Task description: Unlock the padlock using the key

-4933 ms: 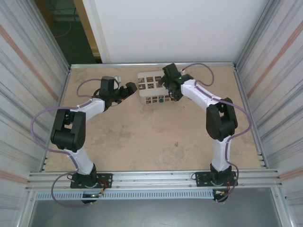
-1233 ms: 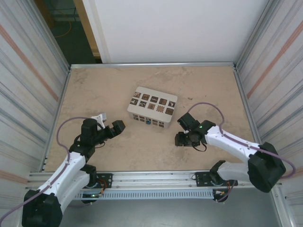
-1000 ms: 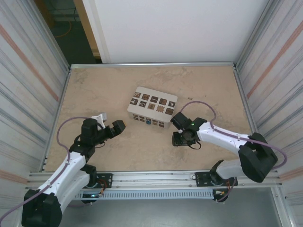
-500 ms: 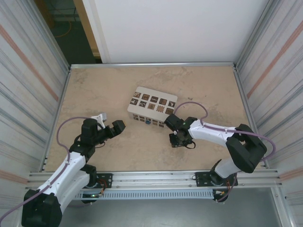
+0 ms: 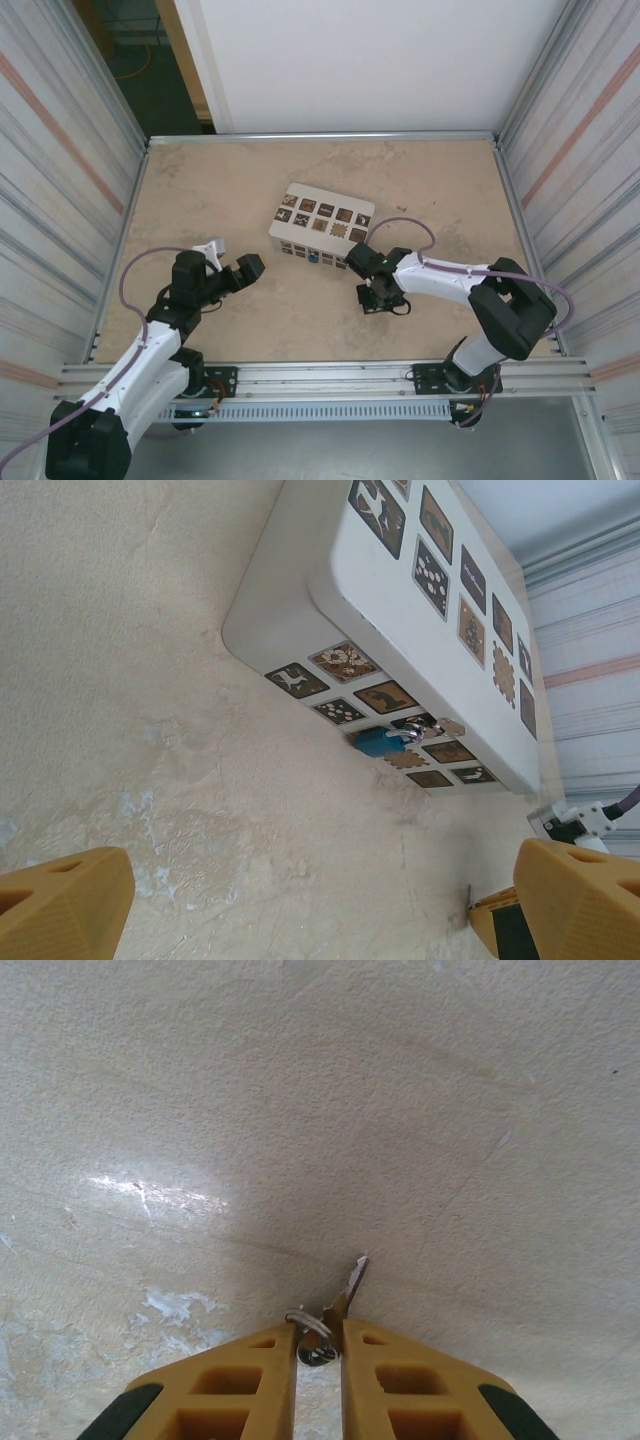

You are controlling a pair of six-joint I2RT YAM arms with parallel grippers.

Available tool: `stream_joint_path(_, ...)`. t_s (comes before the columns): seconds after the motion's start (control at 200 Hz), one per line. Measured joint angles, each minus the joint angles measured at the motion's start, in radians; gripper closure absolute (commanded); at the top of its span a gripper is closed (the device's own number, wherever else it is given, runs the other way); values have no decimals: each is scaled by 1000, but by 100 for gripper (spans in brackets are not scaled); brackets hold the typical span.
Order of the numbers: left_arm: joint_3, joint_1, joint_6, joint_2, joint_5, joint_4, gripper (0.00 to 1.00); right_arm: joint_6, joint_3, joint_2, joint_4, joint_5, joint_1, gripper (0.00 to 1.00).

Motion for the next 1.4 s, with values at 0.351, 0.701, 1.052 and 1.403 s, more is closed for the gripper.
stream_joint_path(0.351, 1, 0, 0, -6, -7, -12, 2, -9, 16, -24, -19, 35, 11, 100)
stream_joint_path(0.701, 103, -1, -26, -6, 32, -56, 6, -133, 16, -234, 53, 91, 13, 100)
stream_joint_path(1.052, 310, -144, -53, 52, 66, -111, 22, -432, -31, -496, 324, 183, 115, 100)
stream_joint_path(1.403, 491, -329, -48, 185, 18, -167, 42, -769, -76, -577, 504, 285, 215, 100)
